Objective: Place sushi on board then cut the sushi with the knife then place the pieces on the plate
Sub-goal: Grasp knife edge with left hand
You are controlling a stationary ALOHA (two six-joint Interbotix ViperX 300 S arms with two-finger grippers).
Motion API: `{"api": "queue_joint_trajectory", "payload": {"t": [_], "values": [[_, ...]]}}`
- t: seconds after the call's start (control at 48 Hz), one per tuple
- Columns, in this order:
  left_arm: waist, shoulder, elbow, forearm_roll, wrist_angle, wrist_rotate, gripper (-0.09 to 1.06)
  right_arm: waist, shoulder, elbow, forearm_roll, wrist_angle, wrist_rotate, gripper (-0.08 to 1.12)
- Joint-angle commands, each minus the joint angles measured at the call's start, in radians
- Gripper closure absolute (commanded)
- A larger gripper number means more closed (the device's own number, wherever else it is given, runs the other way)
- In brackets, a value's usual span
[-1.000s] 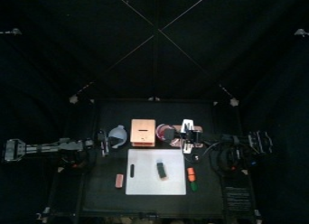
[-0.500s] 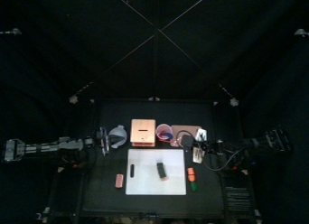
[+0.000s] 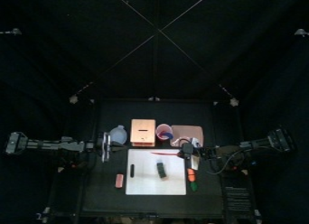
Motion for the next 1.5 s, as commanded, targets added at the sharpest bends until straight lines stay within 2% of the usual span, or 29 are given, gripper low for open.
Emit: {"api": "queue_joint_trajectory", "payload": {"t": [0.021, 0.104, 0.188, 0.354, 0.417, 0.542, 0.604, 0.854, 0.938, 1.083, 1.5], "values": [[-0.032, 0.044, -0.060, 0.003, 0.000, 0.002, 0.27, -0.005, -0.006, 0.031, 0.008, -0.103, 0.012, 0.55], [-0.052, 0.086, -0.086, 0.006, 0.012, 0.003, 0.14, -0.009, 0.000, 0.049, 0.017, -0.147, 0.014, 0.55], [-0.064, 0.132, -0.118, 0.009, 0.044, 0.003, 0.05, -0.015, 0.012, 0.060, 0.025, -0.178, 0.014, 0.55], [-0.071, 0.198, -0.181, 0.006, 0.141, 0.000, 0.03, -0.023, 0.054, 0.069, 0.026, -0.190, 0.014, 0.55], [-0.071, 0.213, -0.198, -0.014, 0.158, -0.002, 0.03, -0.026, 0.072, 0.071, 0.028, -0.192, 0.012, 0.55], [-0.084, 0.239, -0.222, -0.080, 0.187, -0.002, 0.03, -0.038, 0.104, 0.074, 0.028, -0.190, 0.012, 0.55], [-0.087, 0.258, -0.230, -0.095, 0.210, 0.000, 0.03, -0.044, 0.115, 0.072, 0.026, -0.192, 0.012, 0.55], [-0.087, 0.394, -0.307, -0.081, 0.330, 0.000, 0.03, -0.052, 0.133, 0.074, 0.037, -0.215, 0.012, 0.55], [-0.086, 0.446, -0.336, -0.057, 0.356, 0.000, 0.03, -0.049, 0.138, 0.078, 0.049, -0.235, 0.012, 0.55], [-0.080, 0.500, -0.367, -0.012, 0.357, 0.000, 0.03, -0.046, 0.149, 0.087, 0.064, -0.261, 0.011, 0.55], [-0.072, 0.635, -0.451, -0.009, 0.353, 0.000, 0.04, -0.044, 0.192, 0.089, 0.074, -0.290, 0.012, 0.55]]}}
